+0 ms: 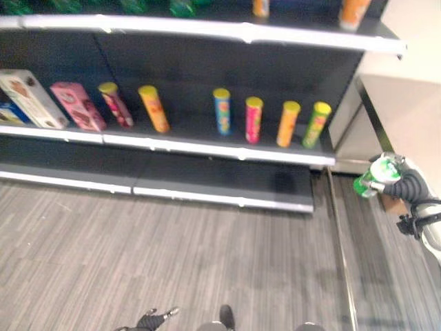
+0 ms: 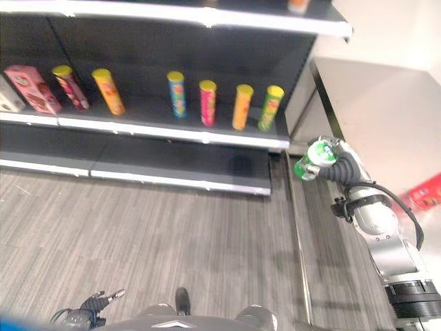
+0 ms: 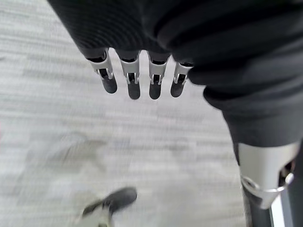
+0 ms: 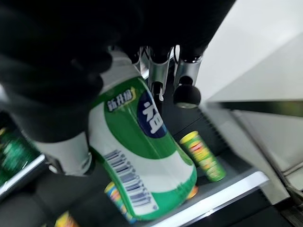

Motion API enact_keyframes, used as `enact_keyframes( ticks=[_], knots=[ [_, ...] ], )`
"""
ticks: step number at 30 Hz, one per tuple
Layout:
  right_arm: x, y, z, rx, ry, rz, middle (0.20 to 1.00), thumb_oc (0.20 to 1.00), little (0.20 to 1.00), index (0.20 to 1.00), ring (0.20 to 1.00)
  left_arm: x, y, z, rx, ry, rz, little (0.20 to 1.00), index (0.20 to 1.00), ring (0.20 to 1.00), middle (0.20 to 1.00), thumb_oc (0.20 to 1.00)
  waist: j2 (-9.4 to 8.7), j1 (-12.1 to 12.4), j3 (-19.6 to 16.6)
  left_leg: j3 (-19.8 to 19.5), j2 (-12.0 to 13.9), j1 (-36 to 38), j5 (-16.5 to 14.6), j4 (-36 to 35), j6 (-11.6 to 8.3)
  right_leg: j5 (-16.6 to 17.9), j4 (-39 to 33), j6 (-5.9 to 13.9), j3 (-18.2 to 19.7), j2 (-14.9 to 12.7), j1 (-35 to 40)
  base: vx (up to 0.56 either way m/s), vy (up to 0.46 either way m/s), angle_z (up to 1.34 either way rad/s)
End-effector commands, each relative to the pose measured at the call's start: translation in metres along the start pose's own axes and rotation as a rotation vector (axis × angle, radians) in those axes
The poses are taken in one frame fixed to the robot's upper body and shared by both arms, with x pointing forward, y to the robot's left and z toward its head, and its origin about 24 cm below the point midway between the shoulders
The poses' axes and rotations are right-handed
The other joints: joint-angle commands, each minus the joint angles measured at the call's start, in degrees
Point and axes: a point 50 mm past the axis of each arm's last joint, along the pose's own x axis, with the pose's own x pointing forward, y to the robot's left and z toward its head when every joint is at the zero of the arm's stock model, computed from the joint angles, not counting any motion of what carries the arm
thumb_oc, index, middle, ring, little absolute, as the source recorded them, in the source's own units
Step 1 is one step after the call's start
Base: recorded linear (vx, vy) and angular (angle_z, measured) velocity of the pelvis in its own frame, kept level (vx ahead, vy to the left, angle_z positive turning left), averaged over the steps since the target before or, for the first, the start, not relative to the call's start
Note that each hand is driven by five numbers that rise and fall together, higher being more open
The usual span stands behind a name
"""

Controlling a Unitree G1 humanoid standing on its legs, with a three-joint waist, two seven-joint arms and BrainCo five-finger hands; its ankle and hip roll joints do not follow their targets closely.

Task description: Put the goods on the table back onto the shelves and tidy them up.

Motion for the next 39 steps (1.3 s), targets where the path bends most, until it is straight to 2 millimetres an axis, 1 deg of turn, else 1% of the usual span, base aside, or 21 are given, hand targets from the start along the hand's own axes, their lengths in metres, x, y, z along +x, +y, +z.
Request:
enact_keyframes(
  ticks=[1, 2, 6, 8, 9, 11, 16, 19, 21, 22, 23, 24, 27, 28, 30, 31, 33, 34, 36, 37, 39],
  knots=[
    [0.013, -0.038, 0.022, -0.089, -0.107, -0.109, 0.2, 0.2, 0.2, 0.2, 0.2, 0.002, 0.001, 0.013, 0.033, -0.039, -0.004, 1.0, 1.0, 1.0, 1.0, 1.0, 0.88, -1.72, 1.58, -3.74, 3.15, 2.12, -3.96, -0.75, -5.58, -0.65, -8.45, -2.45, 3.23, 9.46, 0.77, 0.16, 0.058, 0.61],
    [0.013, -0.042, 0.023, -0.097, -0.114, -0.119, 0.2, 0.2, 0.2, 0.2, 0.2, 0.002, 0.001, 0.013, 0.043, -0.04, -0.007, 1.0, 1.0, 1.0, 1.0, 1.0, 0.94, -2.23, 1.79, -4.33, 2.84, 2.81, -4.47, -0.79, -5.68, -0.53, -11.37, -2.32, 3.45, 10.13, 0.15, 0.15, 0.022, 0.5],
    [0.011, -0.052, 0.02, -0.099, -0.101, -0.155, 0.2, 0.2, 0.2, 0.2, 0.2, 0.003, 0.0, 0.015, 0.073, -0.041, -0.022, 1.0, 1.0, 1.0, 1.0, 1.0, -0.31, -4.54, 2.19, -6.87, 1.13, 4.57, -5.86, -0.79, -5.81, 5.81, -24.06, -0.46, 5.54, 14.15, -4.06, 0.16, -0.008, 0.29],
    [0.011, -0.052, 0.02, -0.099, -0.101, -0.155, 0.2, 0.2, 0.2, 0.2, 0.2, 0.003, 0.0, 0.015, 0.073, -0.041, -0.022, 1.0, 1.0, 1.0, 1.0, 1.0, -0.13, -4.61, 2.26, -6.97, 1.31, 4.72, -6.01, -0.79, -5.84, 6.0, -24.53, -0.45, 5.36, 14.32, -3.65, 0.16, 0.008, 0.47],
    [0.009, -0.06, 0.017, -0.117, -0.085, -0.186, 0.2, 0.2, 0.2, 0.2, 0.2, 0.003, -0.005, 0.017, 0.09, -0.047, -0.04, 1.0, 1.0, 1.0, 1.0, 1.0, -1.53, -5.69, 1.95, -8.05, -0.11, 6.8, -7.65, -0.79, -5.89, 9.04, -29.4, 0.71, 4.29, 16.05, -5.33, 0.3, 0.005, 0.23],
    [0.006, -0.067, 0.018, -0.147, -0.088, -0.201, 0.2, 0.2, 0.2, 0.2, 0.2, 0.003, -0.007, 0.021, 0.102, -0.067, -0.048, 1.0, 1.0, 1.0, 1.0, 1.0, -1.92, -5.88, 1.52, -8.44, -0.35, 8.09, -8.82, -0.79, -5.92, 10.02, -30.31, -0.03, 3.81, 16.3, -3.38, 0.28, -0.032, 0.17],
    [0.004, -0.08, 0.022, -0.184, -0.106, -0.236, 0.2, 0.2, 0.2, 0.2, 0.2, 0.002, -0.018, 0.021, 0.117, -0.079, -0.081, 1.0, 1.0, 1.0, 1.0, 1.0, -1.07, -6.41, -0.67, -8.4, 1.98, 10.8, -10.5, -0.79, -7.13, 9.74, -30.61, -0.97, 2.81, 17.28, -1.09, 0.23, -0.095, 0.54],
    [0.005, -0.088, 0.052, -0.213, -0.245, -0.247, 0.2, 0.2, 0.2, 0.2, 0.2, 0.0, -0.026, 0.019, 0.102, -0.084, -0.095, 1.0, 1.0, 1.0, 1.0, 1.0, -0.09, -6.37, -3.22, -6.53, 7.15, 13.0, -12.52, 5.02, -10.39, 5.55, -31.53, -3.1, 2.38, 20.93, 3.57, 0.41, -0.246, 0.1],
    [0.005, -0.088, 0.056, -0.207, -0.27, -0.25, 0.2, 0.2, 0.2, 0.2, 0.2, 0.0, -0.026, 0.019, 0.1, -0.086, -0.097, 1.0, 1.0, 1.0, 1.0, 1.0, -0.04, -6.44, -3.29, -6.06, 8.01, 12.23, -11.63, 7.8, -11.45, 4.98, -31.64, -3.56, 2.13, 21.44, 4.3, 0.15, -0.14, -0.23],
    [0.007, -0.089, 0.064, -0.211, -0.305, -0.248, 0.2, 0.2, 0.2, 0.2, 0.2, 0.0, -0.025, 0.021, 0.094, -0.092, -0.099, 1.0, 1.0, 1.0, 1.0, 1.0, -0.27, -6.04, -2.96, -5.71, 9.09, 10.0, -9.24, 14.44, -12.82, 3.59, -32.01, -4.67, 1.99, 22.13, 6.2, 0.08, -0.161, -0.28],
    [0.008, -0.091, 0.081, -0.244, -0.38, -0.254, 0.2, 0.2, 0.2, 0.2, 0.2, 0.001, -0.024, 0.029, 0.09, -0.114, -0.084, 1.0, 1.0, 1.0, 1.0, 1.0, -1.23, -5.16, -1.25, -7.5, 9.07, 4.66, -5.65, 25.66, -13.2, 2.85, -32.23, -6.18, 2.29, 22.17, 8.04, 0.09, -0.192, -0.17],
    [0.008, -0.092, 0.086, -0.246, -0.403, -0.254, 0.2, 0.2, 0.2, 0.2, 0.2, 0.002, -0.023, 0.033, 0.076, -0.127, -0.065, 1.0, 1.0, 1.0, 1.0, 1.0, -1.72, -4.83, -0.44, -8.49, 8.83, 2.7, -3.73, 30.1, -13.36, 2.61, -32.27, -6.71, 2.54, 22.14, 8.67, 0.01, -0.137, -0.15],
    [0.008, -0.093, 0.089, -0.239, -0.418, -0.262, 0.2, 0.2, 0.2, 0.2, 0.2, 0.002, -0.021, 0.036, 0.065, -0.131, -0.049, 1.0, 1.0, 1.0, 1.0, 1.0, -2.09, -4.87, 0.24, -9.37, 9.09, -0.24, -2.86, 33.97, -13.19, 2.18, -32.29, -7.06, 2.01, 22.06, 8.89, 0.01, -0.019, -0.32],
    [0.008, -0.094, 0.1, -0.246, -0.469, -0.252, 0.2, 0.2, 0.2, 0.2, 0.2, 0.002, -0.019, 0.035, 0.011, -0.124, -0.019, 1.0, 1.0, 1.0, 1.0, 1.0, -3.06, -4.32, 1.25, -7.16, 13.01, -3.12, -4.52, 29.73, -12.45, 1.15, -32.26, -6.27, 1.87, 20.75, 10.0, 0.12, 0.05, -0.26],
    [0.009, -0.094, 0.107, -0.234, -0.508, -0.255, 0.2, 0.2, 0.2, 0.2, 0.2, 0.002, -0.017, 0.03, -0.001, -0.111, -0.004, 1.0, 1.0, 1.0, 1.0, 1.0, -3.69, -3.43, 1.1, -6.84, 15.11, -3.65, -5.46, 20.61, -12.24, 0.56, -32.38, -5.02, 2.38, 19.28, 10.46, 0.16, 0.113, -0.06],
    [0.01, -0.093, 0.111, -0.224, -0.529, -0.25, 0.2, 0.2, 0.2, 0.2, 0.2, 0.002, -0.017, 0.03, -0.002, -0.109, 0.002, 1.0, 1.0, 1.0, 1.0, 1.0, -3.4, -2.81, 1.0, -7.49, 15.78, -3.92, -3.51, 14.35, -12.59, 0.13, -32.38, -4.68, 2.85, 19.07, 10.57, 0.1, 0.102, 0.35],
    [0.012, -0.093, 0.114, -0.22, -0.545, -0.252, 0.2, 0.2, 0.2, 0.2, 0.2, 0.002, -0.016, 0.028, -0.003, -0.106, 0.007, 1.0, 1.0, 1.0, 1.0, 1.0, -3.0, -2.37, 0.65, -8.79, 16.01, -4.25, -0.67, 8.99, -12.91, -0.23, -32.38, -4.5, 3.41, 18.98, 10.52, 0.12, 0.157, -0.22],
    [0.015, -0.092, 0.118, -0.22, -0.566, -0.258, 0.2, 0.2, 0.2, 0.2, 0.2, 0.003, -0.015, 0.028, -0.012, -0.107, 0.018, 1.0, 1.0, 1.0, 1.0, 1.0, -2.07, -0.77, 0.44, -13.28, 15.74, -6.33, 3.06, 2.11, -14.22, -1.25, -32.38, -4.28, 4.87, 19.05, 11.36, 0.22, 0.251, -0.83],
    [0.019, -0.093, 0.121, -0.24, -0.571, -0.261, 0.2, 0.2, 0.2, 0.2, 0.2, 0.002, -0.019, 0.026, -0.013, -0.101, 0.012, 1.0, 1.0, 1.0, 1.0, 1.0, -0.95, -0.58, -0.13, -13.84, 14.9, -9.03, 3.35, -0.79, -15.42, -2.79, -32.38, -3.74, 5.35, 18.26, 13.07, 0.32, 0.462, -0.48],
    [0.023, -0.092, 0.122, -0.238, -0.567, -0.276, 0.2, 0.2, 0.2, 0.2, 0.2, 0.001, -0.022, 0.021, -0.011, -0.09, 0.0, 1.0, 1.0, 1.0, 1.0, 1.0, 0.15, -0.16, -1.37, -14.87, 13.4, -7.1, 3.96, -0.79, -15.03, -2.6, -32.32, -2.88, 6.37, 16.41, 14.02, 0.36, 0.6, -0.18],
    [0.027, -0.088, 0.122, -0.222, -0.561, -0.273, 0.2, 0.2, 0.2, 0.2, 0.2, 0.001, -0.022, 0.018, -0.005, -0.078, -0.007, 1.0, 1.0, 1.0, 1.0, 1.0, 0.17, 0.16, -2.0, -13.99, 11.75, -5.6, 3.34, -0.77, -13.95, -2.46, -31.72, -2.06, 7.05, 14.48, 14.15, 0.26, 0.451, -0.38]
  ],
)
